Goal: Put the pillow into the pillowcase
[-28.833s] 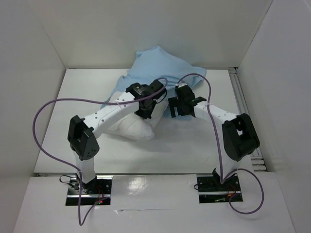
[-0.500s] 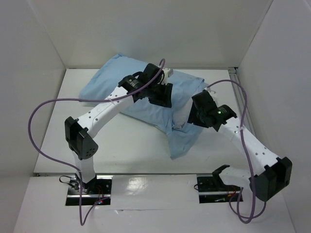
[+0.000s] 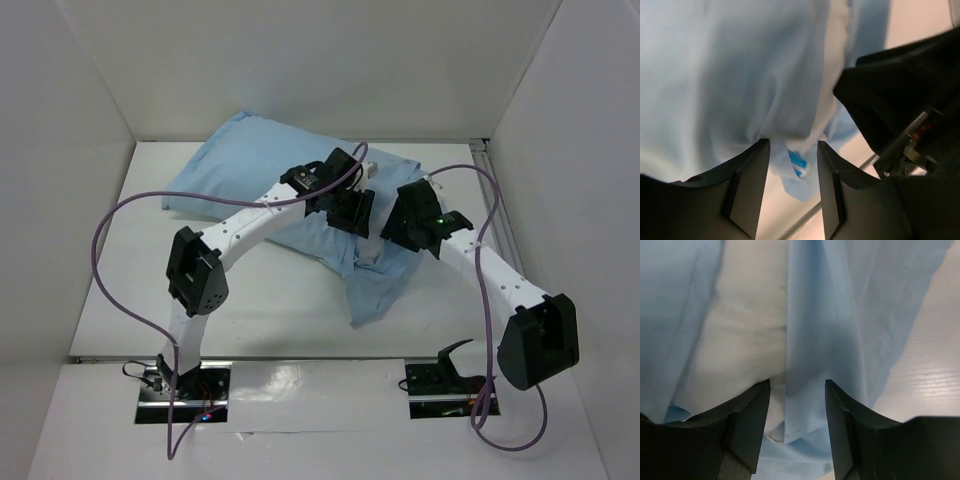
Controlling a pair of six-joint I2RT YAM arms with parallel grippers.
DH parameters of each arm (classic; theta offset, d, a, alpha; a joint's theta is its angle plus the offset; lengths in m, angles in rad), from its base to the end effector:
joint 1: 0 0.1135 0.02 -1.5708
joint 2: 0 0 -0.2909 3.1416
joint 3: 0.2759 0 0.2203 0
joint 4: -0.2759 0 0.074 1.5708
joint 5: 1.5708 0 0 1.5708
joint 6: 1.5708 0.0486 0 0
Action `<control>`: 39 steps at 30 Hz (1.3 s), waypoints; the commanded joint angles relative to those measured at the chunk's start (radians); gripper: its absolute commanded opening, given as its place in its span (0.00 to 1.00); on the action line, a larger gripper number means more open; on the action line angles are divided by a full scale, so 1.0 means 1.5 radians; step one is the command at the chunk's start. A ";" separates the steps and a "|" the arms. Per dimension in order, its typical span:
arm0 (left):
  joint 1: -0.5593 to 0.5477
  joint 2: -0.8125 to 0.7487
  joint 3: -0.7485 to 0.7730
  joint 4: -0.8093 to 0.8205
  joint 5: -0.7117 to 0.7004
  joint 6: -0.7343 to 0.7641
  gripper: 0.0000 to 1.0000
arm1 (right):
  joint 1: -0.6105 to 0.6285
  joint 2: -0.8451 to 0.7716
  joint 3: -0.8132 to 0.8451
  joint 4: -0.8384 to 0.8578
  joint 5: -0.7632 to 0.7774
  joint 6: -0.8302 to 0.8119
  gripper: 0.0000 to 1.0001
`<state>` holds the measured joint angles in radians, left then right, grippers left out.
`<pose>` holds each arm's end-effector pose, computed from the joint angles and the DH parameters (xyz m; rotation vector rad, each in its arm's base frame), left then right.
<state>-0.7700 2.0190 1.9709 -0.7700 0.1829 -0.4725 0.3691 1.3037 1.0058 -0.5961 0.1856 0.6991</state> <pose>0.3125 -0.3154 0.3365 0.4645 2.4825 -0.7688 0.2268 0.0781 0.2943 0.4831 2.4111 0.2434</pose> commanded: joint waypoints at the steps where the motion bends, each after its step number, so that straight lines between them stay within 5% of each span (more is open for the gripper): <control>1: 0.017 0.030 0.026 0.033 0.024 -0.001 0.55 | -0.002 0.026 -0.002 0.066 -0.014 0.018 0.56; 3: 0.017 0.045 0.026 0.045 0.024 -0.001 0.55 | -0.002 0.033 -0.002 0.058 -0.007 0.018 0.50; 6: 0.023 0.067 0.038 0.045 0.024 -0.007 0.53 | -0.002 0.042 -0.002 0.021 0.032 0.018 0.22; 10: 0.031 0.089 0.052 0.045 0.030 -0.013 0.52 | -0.002 0.005 -0.002 -0.024 0.076 0.005 0.00; 23: 0.049 0.158 0.088 0.045 0.037 -0.019 0.52 | 0.019 -0.096 0.145 -0.095 -0.058 -0.072 0.00; 31: 0.055 0.158 0.088 0.051 0.049 -0.019 0.50 | 0.061 -0.135 0.117 0.178 -0.250 -0.097 0.00; 34: 0.061 0.129 0.074 0.051 0.056 -0.019 0.29 | 0.061 -0.122 0.117 0.130 -0.165 -0.097 0.00; 36: 0.061 0.086 0.054 0.051 0.064 -0.019 0.05 | 0.061 -0.107 0.117 0.097 -0.118 -0.097 0.00; 39: 0.061 0.032 0.014 0.051 0.073 -0.019 0.00 | 0.061 -0.101 0.103 0.075 -0.094 -0.097 0.00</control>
<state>-0.6933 2.1857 2.0254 -0.7280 0.2977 -0.5041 0.4458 1.1595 1.1679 -0.4965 -0.0051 0.5667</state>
